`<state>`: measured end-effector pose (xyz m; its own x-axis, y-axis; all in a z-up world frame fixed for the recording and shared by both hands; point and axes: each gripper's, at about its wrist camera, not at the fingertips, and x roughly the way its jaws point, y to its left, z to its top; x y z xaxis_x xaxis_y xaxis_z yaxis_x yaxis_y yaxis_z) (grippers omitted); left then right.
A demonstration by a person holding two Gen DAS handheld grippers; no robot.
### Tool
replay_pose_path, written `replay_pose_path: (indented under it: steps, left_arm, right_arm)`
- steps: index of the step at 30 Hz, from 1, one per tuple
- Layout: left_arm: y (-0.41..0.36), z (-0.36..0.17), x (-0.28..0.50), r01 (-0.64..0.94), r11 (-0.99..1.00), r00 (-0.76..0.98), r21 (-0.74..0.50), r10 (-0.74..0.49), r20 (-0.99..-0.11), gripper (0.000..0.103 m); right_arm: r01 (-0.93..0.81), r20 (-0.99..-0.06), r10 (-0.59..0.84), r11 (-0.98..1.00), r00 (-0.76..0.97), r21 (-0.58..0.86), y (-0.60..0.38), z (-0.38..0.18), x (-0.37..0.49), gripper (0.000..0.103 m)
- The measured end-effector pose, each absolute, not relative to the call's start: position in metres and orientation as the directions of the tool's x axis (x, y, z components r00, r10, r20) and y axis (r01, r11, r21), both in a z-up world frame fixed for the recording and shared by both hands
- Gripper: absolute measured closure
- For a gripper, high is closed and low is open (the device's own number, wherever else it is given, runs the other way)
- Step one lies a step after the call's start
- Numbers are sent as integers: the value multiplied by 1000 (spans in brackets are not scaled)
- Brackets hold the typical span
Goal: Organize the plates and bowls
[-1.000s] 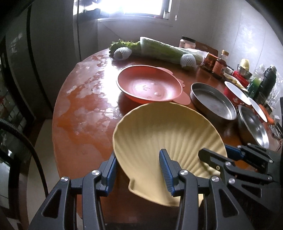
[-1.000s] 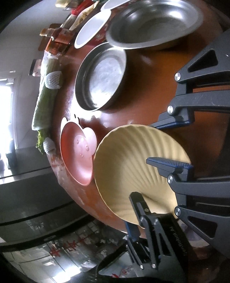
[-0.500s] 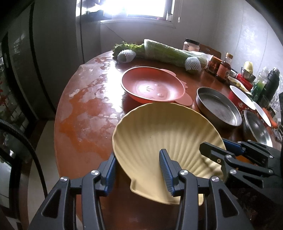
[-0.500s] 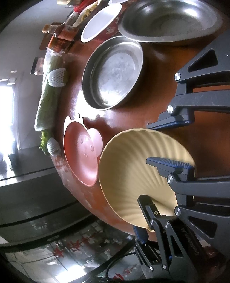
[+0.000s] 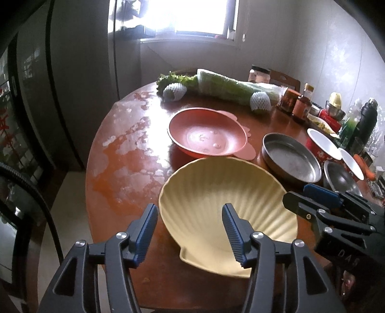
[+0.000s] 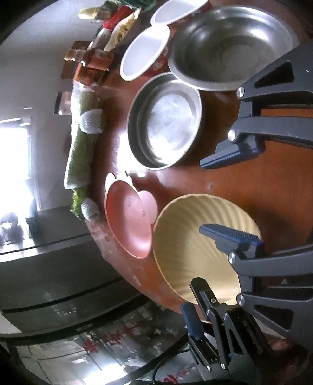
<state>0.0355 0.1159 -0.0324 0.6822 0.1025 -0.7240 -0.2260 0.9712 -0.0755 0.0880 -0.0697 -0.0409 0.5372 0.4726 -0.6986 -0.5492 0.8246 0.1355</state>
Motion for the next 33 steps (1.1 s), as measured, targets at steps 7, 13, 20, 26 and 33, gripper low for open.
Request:
replay_pose_path:
  steps: [7, 13, 20, 26, 33]
  left_arm:
    - [119, -21, 34, -219, 972, 698, -82, 98, -709, 43]
    - [127, -10, 36, -237, 969, 713, -72, 123, -690, 38]
    - [138, -8, 48, -246, 967, 714, -72, 131, -688, 38]
    - [149, -4, 67, -248, 967, 715, -65, 137, -685, 38]
    - [163, -3, 102, -241, 968, 705, -71, 124, -698, 38]
  right_arm:
    - [-542, -674, 481, 828, 560, 141, -76, -28, 86, 44]
    - [-541, -647, 499, 827, 576, 156, -80, -19, 84, 32]
    - [-536, -627, 500, 831, 597, 151, -76, -8, 92, 31]
    - [-507, -621, 482, 848, 618, 154, -69, 3, 117, 31]
    - [-482, -625, 453, 865, 636, 137, -53, 12, 148, 31]
